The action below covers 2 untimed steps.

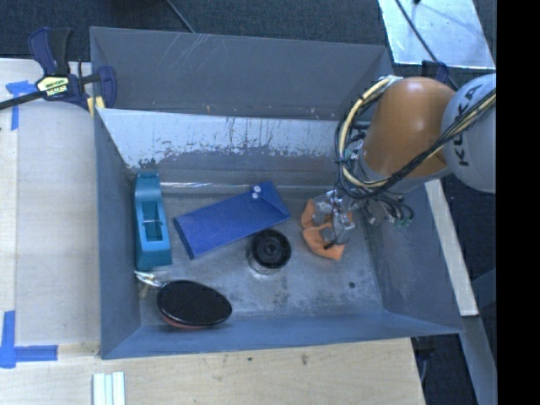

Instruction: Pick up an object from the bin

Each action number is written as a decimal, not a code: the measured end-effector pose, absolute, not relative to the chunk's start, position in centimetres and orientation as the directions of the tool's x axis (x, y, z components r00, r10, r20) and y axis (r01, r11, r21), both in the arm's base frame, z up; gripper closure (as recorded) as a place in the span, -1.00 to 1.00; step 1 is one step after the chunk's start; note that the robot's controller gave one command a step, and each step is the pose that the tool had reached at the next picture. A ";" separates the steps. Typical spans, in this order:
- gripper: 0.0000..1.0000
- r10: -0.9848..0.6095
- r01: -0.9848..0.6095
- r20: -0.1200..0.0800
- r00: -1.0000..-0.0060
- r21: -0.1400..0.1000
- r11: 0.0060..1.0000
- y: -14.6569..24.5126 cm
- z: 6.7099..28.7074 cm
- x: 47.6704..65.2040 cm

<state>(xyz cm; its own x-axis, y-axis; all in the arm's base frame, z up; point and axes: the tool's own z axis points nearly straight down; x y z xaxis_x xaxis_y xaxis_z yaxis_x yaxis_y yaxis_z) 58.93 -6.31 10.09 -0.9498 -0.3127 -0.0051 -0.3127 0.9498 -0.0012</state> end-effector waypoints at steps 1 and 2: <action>1.00 -0.312 -0.312 -0.005 -0.950 -0.001 0.950 -6.3 10.1 58.9; 1.00 -0.312 -0.312 -0.005 -0.950 -0.001 0.950 -6.3 10.1 58.9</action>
Offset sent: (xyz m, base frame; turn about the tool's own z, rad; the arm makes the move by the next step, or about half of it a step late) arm 0.0000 0.0000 0.0000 0.0000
